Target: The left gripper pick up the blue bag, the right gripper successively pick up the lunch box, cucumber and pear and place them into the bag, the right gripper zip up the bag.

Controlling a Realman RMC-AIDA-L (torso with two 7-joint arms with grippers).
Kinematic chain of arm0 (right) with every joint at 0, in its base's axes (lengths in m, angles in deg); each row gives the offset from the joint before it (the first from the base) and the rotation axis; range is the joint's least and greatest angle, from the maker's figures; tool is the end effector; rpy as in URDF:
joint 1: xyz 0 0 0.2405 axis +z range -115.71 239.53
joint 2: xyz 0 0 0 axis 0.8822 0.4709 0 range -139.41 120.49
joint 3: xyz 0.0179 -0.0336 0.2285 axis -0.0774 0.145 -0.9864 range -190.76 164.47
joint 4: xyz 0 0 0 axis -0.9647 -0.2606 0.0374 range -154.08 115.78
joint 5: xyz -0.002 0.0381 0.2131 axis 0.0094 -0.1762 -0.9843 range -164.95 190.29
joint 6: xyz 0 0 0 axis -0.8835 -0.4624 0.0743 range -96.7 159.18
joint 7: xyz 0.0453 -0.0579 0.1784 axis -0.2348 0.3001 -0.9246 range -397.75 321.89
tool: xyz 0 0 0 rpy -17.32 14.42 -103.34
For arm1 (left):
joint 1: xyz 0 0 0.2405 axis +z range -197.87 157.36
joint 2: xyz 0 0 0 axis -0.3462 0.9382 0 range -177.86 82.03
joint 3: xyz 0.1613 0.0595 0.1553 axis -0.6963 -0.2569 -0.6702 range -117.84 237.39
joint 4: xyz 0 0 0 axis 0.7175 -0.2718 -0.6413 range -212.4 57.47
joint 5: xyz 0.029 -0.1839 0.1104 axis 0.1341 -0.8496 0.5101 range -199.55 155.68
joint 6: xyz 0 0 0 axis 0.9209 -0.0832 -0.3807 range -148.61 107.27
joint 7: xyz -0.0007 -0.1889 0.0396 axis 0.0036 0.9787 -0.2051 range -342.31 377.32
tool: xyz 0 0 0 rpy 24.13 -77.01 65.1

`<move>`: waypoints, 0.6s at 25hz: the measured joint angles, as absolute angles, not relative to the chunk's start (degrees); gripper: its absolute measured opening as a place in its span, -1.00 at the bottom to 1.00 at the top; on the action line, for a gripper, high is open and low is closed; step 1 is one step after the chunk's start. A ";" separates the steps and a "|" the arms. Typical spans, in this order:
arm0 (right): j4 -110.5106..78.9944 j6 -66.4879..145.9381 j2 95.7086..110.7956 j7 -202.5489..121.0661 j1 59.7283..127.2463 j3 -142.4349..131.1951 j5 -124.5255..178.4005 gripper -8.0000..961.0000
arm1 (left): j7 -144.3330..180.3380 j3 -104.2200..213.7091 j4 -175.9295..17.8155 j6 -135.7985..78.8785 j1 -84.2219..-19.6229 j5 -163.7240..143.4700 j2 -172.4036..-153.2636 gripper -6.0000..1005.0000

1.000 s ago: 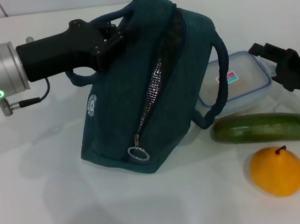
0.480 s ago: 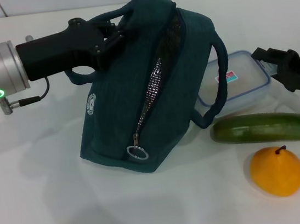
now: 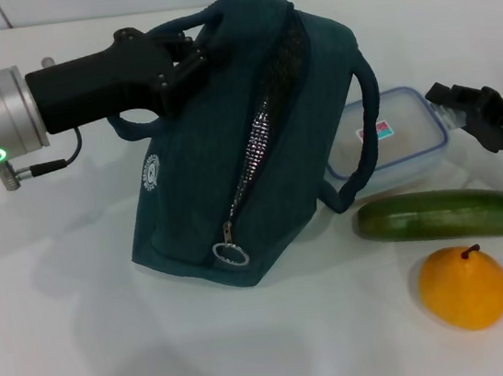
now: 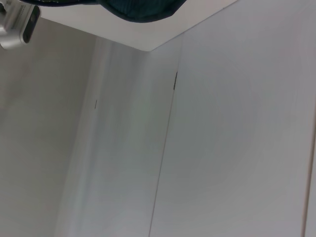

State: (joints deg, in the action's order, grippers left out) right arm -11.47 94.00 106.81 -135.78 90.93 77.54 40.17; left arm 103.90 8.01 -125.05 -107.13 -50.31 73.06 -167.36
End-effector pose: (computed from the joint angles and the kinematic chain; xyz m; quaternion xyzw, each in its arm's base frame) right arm 0.2786 0.3724 -0.0598 -0.6049 0.6323 0.4447 0.1912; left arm -0.1560 0.3701 -0.0018 -0.9173 -0.1676 -0.3310 0.1442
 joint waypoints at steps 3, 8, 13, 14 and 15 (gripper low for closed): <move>-11.20 94.94 106.82 -133.90 90.39 77.46 40.26 -0.61 | 103.90 8.01 -125.15 -107.14 -50.31 73.06 -167.36 -0.89; -10.31 98.58 106.71 -129.40 88.91 77.22 37.80 -0.70 | 103.28 8.01 -125.18 -107.24 -50.10 73.05 -167.38 -0.89; -10.25 103.40 106.02 -124.88 87.59 77.18 33.62 -0.77 | 102.54 8.02 -124.96 -107.60 -49.83 72.86 -167.47 -0.89; -10.20 104.63 105.80 -124.10 87.26 77.16 32.83 -0.79 | 102.49 8.01 -124.94 -107.64 -49.81 72.84 -167.47 -0.89; -10.18 105.69 105.60 -123.58 86.99 77.11 32.35 -0.79 | 102.32 8.02 -124.87 -107.73 -49.74 72.78 -167.49 -0.89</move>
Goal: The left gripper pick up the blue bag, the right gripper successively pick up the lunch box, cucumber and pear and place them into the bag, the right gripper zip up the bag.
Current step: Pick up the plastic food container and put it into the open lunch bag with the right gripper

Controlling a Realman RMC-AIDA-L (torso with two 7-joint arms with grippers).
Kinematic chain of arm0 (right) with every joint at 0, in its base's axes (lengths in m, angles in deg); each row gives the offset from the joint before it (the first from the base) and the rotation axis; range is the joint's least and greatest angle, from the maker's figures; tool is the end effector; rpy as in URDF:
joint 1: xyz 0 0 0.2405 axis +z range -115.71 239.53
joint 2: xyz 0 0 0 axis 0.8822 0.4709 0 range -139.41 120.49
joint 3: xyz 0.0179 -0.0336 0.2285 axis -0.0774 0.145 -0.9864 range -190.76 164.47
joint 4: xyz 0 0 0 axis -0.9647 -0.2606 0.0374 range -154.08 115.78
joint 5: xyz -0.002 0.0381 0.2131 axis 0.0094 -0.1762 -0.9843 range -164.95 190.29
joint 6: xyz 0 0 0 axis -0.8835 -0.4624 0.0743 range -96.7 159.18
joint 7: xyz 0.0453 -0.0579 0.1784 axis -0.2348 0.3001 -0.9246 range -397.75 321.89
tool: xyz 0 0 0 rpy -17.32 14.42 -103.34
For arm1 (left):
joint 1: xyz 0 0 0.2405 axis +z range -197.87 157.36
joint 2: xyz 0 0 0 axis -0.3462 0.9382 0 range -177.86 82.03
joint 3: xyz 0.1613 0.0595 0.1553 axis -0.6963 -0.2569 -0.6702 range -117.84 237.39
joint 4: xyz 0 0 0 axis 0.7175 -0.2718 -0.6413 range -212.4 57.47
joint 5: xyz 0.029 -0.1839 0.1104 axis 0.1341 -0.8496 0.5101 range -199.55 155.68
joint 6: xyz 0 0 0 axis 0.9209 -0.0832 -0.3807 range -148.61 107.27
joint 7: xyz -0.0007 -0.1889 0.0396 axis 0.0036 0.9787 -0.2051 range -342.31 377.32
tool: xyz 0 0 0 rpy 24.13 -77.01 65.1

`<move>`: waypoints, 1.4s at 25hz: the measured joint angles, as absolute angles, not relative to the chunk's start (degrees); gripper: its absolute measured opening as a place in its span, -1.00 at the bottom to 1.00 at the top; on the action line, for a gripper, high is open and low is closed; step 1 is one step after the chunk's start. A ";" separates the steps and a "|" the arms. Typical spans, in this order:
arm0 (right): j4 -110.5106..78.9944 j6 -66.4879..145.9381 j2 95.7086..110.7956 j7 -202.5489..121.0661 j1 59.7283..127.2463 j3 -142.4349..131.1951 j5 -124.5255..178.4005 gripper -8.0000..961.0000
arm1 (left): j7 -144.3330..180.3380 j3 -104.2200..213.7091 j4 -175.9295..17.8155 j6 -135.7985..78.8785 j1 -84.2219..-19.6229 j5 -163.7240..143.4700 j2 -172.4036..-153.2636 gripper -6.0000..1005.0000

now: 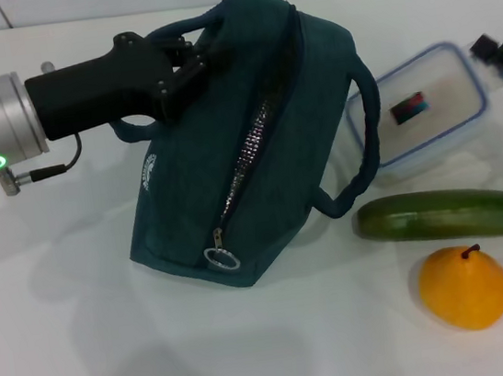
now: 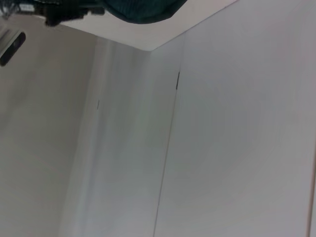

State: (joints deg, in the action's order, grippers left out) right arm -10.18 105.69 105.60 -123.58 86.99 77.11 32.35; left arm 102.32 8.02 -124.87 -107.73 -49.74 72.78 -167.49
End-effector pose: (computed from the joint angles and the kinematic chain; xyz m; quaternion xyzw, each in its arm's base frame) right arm 0.2698 0.3629 -0.0159 -0.6293 0.5281 0.5239 0.2249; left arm -0.1581 0.3666 -0.0026 -0.9181 -0.1593 -0.3328 0.1450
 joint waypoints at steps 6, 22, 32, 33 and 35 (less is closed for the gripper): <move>-10.13 112.76 103.74 -122.08 86.07 75.43 31.66 -0.79 | 101.54 7.72 -124.69 -108.65 -49.60 72.64 -167.60 -0.89; -2.87 126.01 101.05 -124.13 86.05 72.70 31.90 -0.80 | 100.89 6.47 -125.05 -112.31 -49.28 68.52 -167.65 -0.89; 6.04 125.87 101.97 -127.97 91.98 73.17 32.78 -0.80 | 102.70 2.36 -124.21 -108.09 -50.66 68.87 -167.63 -0.89; 6.30 125.71 102.08 -128.12 92.82 73.19 32.79 -0.80 | 102.98 1.00 -124.17 -106.69 -50.89 68.76 -167.62 -0.89; 6.41 125.14 102.31 -128.41 94.83 73.19 32.83 -0.80 | 103.27 -1.34 -124.10 -104.44 -51.23 68.61 -167.62 -0.89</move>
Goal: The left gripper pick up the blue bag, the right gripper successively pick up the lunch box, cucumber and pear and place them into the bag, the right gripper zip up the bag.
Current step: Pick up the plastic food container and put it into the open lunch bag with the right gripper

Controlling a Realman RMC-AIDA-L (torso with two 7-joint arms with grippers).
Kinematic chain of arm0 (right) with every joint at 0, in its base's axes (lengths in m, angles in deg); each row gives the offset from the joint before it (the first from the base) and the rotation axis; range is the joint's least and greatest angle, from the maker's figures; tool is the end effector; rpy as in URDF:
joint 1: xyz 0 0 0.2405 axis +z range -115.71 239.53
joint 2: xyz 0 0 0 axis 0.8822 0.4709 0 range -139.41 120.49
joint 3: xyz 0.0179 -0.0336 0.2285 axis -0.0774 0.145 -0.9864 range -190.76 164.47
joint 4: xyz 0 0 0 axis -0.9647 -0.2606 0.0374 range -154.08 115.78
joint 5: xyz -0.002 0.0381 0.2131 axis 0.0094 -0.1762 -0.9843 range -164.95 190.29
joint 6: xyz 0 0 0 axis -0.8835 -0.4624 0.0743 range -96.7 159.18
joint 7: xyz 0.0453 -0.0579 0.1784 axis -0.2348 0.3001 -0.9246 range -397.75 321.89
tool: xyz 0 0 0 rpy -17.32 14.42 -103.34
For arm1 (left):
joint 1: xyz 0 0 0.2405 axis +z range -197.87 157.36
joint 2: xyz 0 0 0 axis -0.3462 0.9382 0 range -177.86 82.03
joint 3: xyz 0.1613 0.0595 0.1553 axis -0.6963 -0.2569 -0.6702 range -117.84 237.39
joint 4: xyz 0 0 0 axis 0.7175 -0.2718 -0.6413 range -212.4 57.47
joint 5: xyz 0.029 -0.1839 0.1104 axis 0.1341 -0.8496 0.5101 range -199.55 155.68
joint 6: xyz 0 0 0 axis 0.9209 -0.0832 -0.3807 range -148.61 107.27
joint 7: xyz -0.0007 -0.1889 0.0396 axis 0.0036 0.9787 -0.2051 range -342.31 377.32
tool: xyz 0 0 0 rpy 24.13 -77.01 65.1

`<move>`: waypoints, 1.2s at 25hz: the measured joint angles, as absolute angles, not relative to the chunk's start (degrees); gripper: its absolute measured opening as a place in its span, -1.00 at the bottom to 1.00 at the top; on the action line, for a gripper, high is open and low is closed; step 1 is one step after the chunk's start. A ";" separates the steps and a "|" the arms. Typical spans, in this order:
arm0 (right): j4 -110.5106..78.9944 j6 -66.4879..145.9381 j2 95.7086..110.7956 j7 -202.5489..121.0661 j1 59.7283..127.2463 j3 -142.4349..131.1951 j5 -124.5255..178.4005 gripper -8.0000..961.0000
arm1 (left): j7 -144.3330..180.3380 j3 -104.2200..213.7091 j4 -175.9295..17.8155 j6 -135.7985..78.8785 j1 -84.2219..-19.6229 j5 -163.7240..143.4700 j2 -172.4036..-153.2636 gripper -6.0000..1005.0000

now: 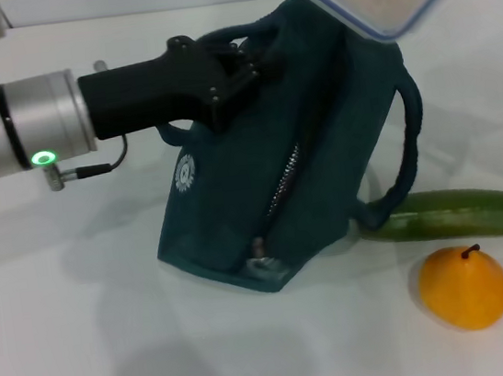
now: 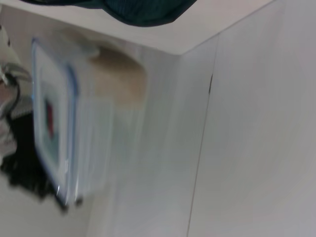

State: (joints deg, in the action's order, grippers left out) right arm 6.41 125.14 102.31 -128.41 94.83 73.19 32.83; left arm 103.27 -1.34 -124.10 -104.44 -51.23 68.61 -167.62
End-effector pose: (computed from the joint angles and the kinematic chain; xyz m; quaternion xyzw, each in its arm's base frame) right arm 0.1089 0.3736 0.0688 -0.6887 0.2728 0.6710 0.0304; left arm -0.1338 0.3633 -0.0298 -0.9278 -0.1488 -0.3260 0.1036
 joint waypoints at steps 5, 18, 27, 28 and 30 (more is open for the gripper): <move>6.44 123.30 103.09 -128.81 97.57 73.12 35.53 -0.82 | 104.12 -4.05 -124.06 -101.61 -52.13 68.07 -167.77 -0.89; 6.16 123.11 104.25 -127.64 92.65 72.62 40.34 -0.86 | 104.09 -3.93 -124.29 -99.75 -52.13 65.87 -167.50 -0.89; 6.49 125.93 103.61 -126.71 88.84 71.43 41.53 -0.88 | 104.18 -3.97 -124.33 -98.85 -52.55 65.14 -167.54 -0.90; 6.35 126.23 103.54 -126.70 88.69 71.20 41.69 -0.88 | 104.18 -4.01 -124.33 -98.69 -52.59 65.09 -167.57 -0.90; 6.23 126.93 103.34 -126.70 88.24 71.05 41.84 -0.89 | 104.19 -4.10 -124.42 -98.52 -52.60 64.98 -167.61 -0.90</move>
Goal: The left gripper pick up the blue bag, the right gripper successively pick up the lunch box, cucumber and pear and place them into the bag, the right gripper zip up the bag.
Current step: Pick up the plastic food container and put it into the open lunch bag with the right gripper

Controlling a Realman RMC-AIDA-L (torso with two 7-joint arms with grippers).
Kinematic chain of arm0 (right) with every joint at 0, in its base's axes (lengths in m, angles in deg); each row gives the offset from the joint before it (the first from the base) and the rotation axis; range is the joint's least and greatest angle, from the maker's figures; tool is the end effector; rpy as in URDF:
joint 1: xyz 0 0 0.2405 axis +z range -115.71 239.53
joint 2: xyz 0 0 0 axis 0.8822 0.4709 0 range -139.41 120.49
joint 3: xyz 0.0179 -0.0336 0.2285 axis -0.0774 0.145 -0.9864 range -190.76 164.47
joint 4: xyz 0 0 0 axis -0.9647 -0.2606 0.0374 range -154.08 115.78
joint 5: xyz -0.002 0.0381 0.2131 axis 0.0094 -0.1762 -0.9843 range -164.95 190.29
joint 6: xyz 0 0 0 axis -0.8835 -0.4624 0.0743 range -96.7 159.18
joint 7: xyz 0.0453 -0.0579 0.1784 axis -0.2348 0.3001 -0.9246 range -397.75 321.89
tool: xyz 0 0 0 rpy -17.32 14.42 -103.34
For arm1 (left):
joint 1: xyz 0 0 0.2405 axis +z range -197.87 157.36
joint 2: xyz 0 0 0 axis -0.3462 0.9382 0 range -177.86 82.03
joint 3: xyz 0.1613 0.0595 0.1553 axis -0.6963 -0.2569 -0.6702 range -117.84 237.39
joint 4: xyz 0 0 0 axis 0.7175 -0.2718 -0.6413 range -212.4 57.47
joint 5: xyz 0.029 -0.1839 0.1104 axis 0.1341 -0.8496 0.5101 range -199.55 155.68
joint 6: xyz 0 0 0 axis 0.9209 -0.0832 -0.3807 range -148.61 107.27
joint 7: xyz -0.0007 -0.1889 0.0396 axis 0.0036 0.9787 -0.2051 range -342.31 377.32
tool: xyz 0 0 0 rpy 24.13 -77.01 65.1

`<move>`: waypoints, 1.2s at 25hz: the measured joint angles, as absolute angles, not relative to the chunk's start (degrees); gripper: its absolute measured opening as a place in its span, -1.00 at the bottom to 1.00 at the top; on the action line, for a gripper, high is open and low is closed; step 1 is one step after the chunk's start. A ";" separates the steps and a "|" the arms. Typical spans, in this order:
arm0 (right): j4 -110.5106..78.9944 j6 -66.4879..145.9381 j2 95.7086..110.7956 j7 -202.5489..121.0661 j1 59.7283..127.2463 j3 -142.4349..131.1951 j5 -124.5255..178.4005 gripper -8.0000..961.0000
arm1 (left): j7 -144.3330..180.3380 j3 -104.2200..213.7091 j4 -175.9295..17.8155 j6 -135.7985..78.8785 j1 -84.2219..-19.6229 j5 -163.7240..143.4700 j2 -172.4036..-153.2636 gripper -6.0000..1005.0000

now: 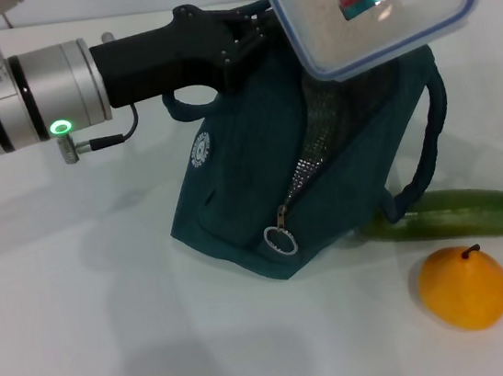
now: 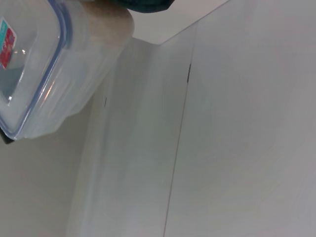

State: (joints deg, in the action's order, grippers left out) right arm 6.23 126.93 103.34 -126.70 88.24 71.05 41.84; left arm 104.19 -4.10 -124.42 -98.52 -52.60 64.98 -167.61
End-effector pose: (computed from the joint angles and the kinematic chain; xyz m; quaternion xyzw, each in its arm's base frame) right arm 0.1469 0.3453 0.0456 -0.7129 0.3000 0.6320 0.0476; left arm -0.1205 0.3815 -0.0300 -0.9200 -0.1552 -0.3350 0.1314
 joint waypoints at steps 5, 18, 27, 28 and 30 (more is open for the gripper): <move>6.20 128.50 102.99 -126.69 86.82 69.22 41.92 -0.91 | 104.16 -4.13 -124.31 -98.50 -52.78 64.67 -167.64 -0.90; 5.07 126.92 102.17 -126.45 85.56 67.38 45.46 -0.94 | 104.17 -4.37 -124.08 -97.61 -53.33 64.71 -167.67 -0.90; 5.35 118.55 102.34 -123.80 88.79 67.36 58.48 -0.94 | 104.40 -4.47 -124.05 -97.46 -53.87 64.66 -167.71 -0.90; 5.49 118.54 102.56 -123.47 89.27 67.38 59.22 -0.94 | 104.46 -4.47 -124.03 -97.46 -53.89 64.65 -167.71 -0.90; 6.17 118.73 102.96 -123.03 89.89 67.57 59.89 -0.94 | 104.51 -4.47 -123.99 -97.46 -53.97 64.59 -167.71 -0.90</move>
